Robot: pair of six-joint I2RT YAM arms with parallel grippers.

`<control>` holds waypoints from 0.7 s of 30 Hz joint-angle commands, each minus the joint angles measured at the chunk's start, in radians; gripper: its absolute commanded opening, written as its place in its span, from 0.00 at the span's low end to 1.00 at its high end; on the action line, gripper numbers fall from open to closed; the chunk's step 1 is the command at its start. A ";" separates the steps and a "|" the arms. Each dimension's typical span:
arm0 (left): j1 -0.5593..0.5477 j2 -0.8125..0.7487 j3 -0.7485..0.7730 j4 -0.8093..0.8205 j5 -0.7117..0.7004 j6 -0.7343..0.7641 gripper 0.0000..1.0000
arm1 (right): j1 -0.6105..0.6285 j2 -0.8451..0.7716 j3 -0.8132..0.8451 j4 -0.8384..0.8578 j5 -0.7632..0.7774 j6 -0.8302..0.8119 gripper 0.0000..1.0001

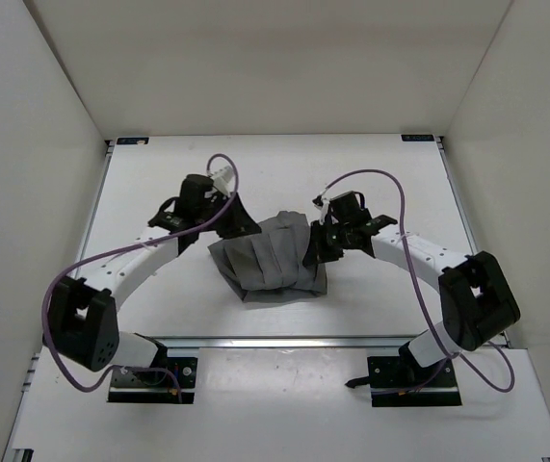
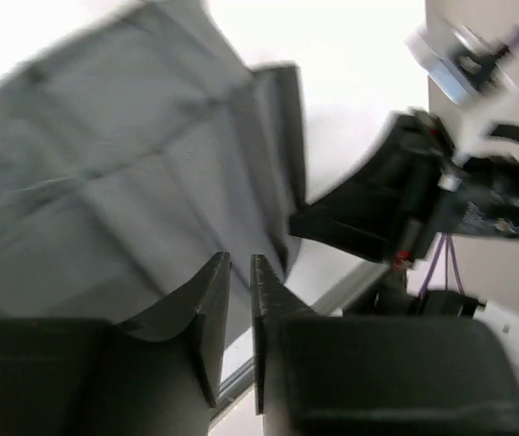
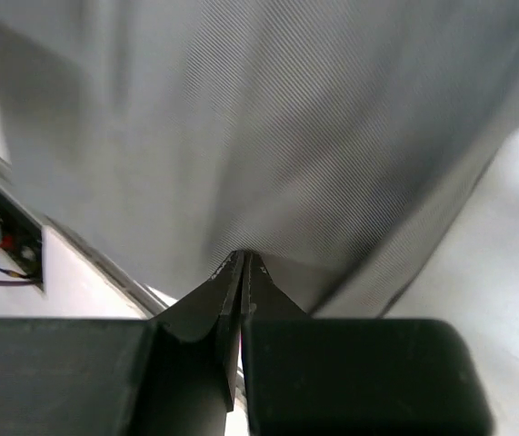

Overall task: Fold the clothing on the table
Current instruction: Fold the skirt

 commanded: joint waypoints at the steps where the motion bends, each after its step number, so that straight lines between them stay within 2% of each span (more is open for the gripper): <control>1: -0.079 0.040 0.030 0.103 0.057 -0.035 0.25 | -0.009 -0.010 -0.036 0.113 0.004 0.016 0.01; 2: -0.096 0.050 0.016 0.126 0.061 -0.053 0.13 | -0.009 -0.002 -0.041 0.120 0.001 0.016 0.00; 4: -0.115 0.064 -0.019 0.163 0.061 -0.071 0.00 | -0.014 0.023 -0.050 0.153 0.001 0.016 0.01; 12: -0.160 0.038 -0.320 0.204 0.075 -0.096 0.00 | 0.000 0.133 -0.047 0.233 -0.060 0.033 0.00; 17: -0.147 0.070 -0.341 0.109 0.034 -0.036 0.00 | 0.003 0.176 -0.067 0.243 -0.069 0.031 0.00; 21: -0.091 0.049 -0.363 0.080 0.044 -0.021 0.00 | -0.021 0.152 -0.072 0.213 -0.022 0.001 0.00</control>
